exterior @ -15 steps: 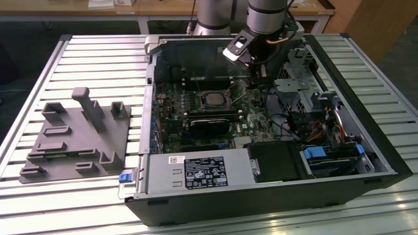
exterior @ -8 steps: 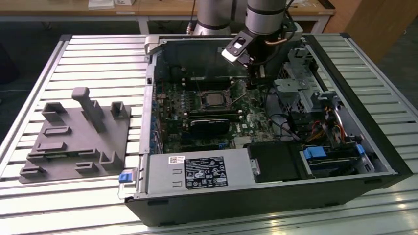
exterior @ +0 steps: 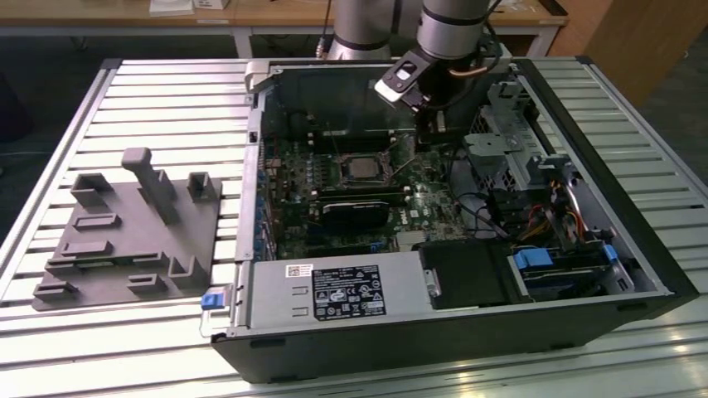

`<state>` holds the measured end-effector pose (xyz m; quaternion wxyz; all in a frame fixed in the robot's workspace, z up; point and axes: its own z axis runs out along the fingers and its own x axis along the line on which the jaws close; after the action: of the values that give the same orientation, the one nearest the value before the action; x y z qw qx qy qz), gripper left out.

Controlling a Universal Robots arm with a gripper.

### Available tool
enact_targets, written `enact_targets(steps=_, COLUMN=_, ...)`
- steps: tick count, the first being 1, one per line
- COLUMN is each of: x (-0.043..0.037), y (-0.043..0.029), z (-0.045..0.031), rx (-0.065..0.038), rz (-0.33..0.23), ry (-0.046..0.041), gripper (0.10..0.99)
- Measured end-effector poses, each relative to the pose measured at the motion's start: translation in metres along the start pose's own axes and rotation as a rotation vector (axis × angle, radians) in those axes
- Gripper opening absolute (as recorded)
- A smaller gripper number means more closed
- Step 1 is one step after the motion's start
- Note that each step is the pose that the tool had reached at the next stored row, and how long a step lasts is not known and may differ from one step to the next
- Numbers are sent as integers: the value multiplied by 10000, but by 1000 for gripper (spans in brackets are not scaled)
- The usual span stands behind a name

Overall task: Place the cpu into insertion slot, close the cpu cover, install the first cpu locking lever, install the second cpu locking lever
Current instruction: 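Close the cpu cover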

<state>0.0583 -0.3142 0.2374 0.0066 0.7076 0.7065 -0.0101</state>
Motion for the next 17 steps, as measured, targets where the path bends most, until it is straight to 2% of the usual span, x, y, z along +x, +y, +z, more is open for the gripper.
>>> enact_targets(steps=5, x=0, y=17, z=7, rx=905, rz=-22, ry=-3, gripper=106)
enact_targets(steps=6, x=0, y=17, z=7, rx=963, rz=-24, ry=-4, gripper=106)
enact_targets(steps=12, x=0, y=12, z=7, rx=971, rz=-24, ry=-2, gripper=106)
enact_targets(steps=17, x=0, y=-74, z=7, rx=959, rz=-23, ry=-3, gripper=106)
